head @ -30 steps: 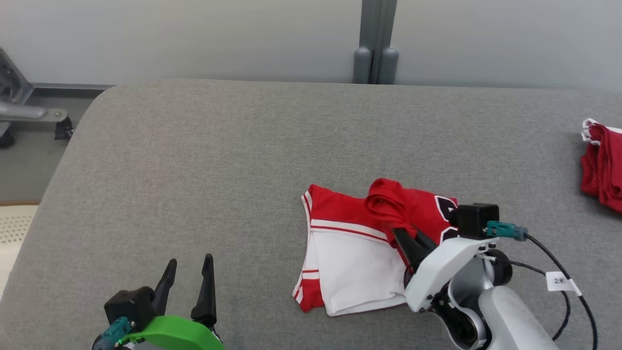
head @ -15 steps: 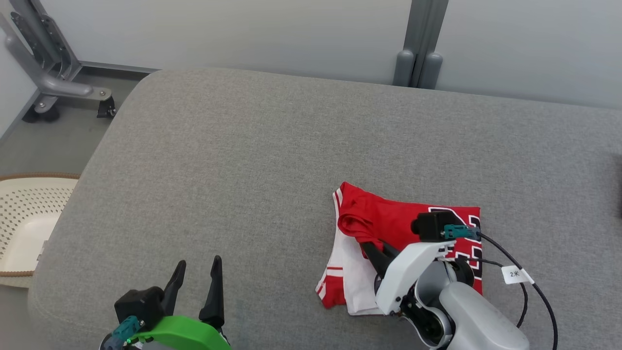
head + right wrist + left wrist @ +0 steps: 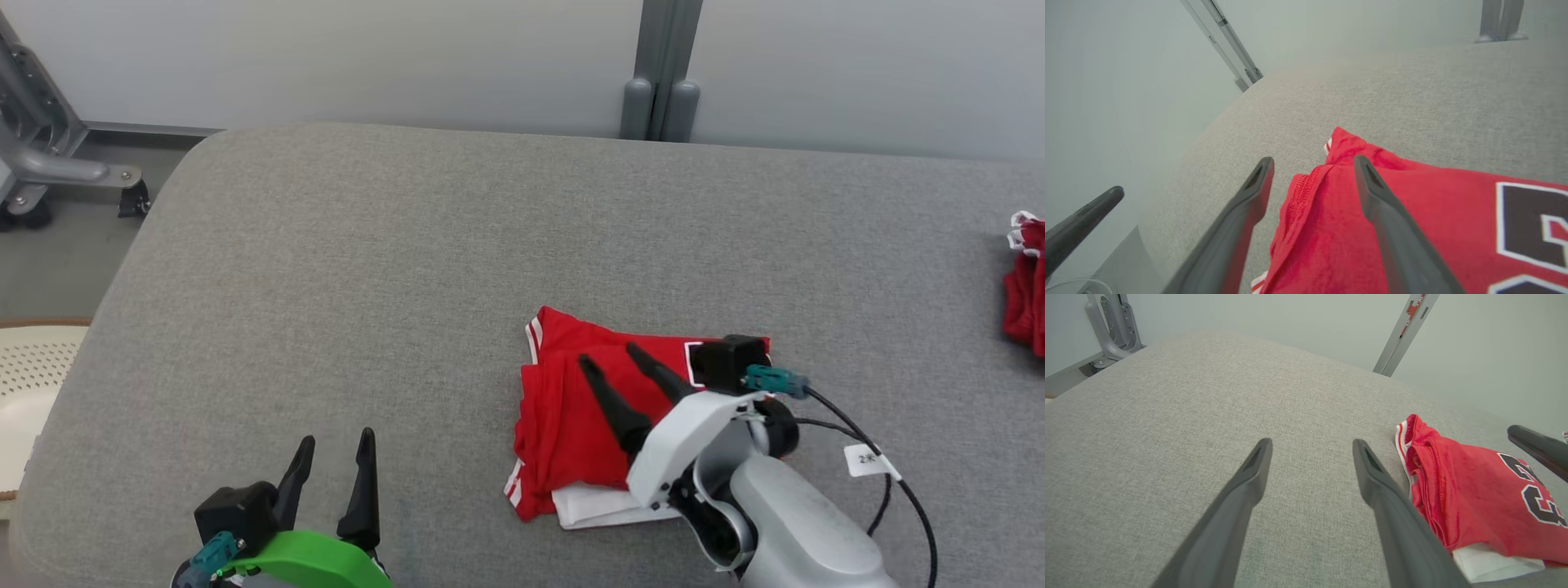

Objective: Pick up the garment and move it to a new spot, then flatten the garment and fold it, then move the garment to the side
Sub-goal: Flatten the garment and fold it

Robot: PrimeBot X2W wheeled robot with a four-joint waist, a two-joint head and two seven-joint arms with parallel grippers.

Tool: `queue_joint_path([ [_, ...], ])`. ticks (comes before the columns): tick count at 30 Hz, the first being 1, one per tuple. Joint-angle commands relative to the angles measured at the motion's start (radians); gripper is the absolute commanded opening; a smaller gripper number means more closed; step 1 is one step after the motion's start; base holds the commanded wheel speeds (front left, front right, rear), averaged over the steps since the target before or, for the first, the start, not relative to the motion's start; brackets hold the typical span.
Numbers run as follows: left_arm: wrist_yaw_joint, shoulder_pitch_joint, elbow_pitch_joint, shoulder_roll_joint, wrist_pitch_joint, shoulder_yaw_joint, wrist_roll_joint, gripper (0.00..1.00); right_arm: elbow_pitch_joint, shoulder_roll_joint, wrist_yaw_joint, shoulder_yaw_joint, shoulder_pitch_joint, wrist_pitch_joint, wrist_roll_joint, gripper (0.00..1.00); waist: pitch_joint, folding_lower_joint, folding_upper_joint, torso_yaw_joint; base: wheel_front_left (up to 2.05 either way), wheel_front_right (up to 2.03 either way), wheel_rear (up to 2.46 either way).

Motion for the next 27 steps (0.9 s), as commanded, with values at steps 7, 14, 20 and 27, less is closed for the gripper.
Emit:
queue_joint_path([
  [7,0.003,-0.023,-0.002,-0.005,-0.024,-0.004,0.005,1.0,-0.076,-0.008,0.0,-0.238,0.097,-0.055,-0.191,1.0,0.005,0.0,0.0,-0.04,0.0,0.0,0.0],
  [14,-0.015,-0.039,0.016,-0.03,-0.094,0.002,0.018,1.0,-0.265,-0.004,0.0,-0.471,0.247,-0.108,-0.421,1.0,-0.013,0.0,0.0,-0.107,0.0,0.0,0.0],
  [20,-0.031,-0.021,0.025,-0.049,-0.12,0.033,0.037,1.0,-0.342,-0.003,0.0,-0.496,0.324,-0.131,-0.431,1.0,-0.033,0.0,0.0,-0.145,0.0,0.0,0.0],
  [27,-0.044,0.026,-0.004,-0.074,-0.123,0.116,0.083,1.0,-0.383,-0.003,0.0,-0.495,0.368,-0.15,-0.397,1.0,-0.049,0.0,0.0,-0.174,0.0,0.0,0.0],
])
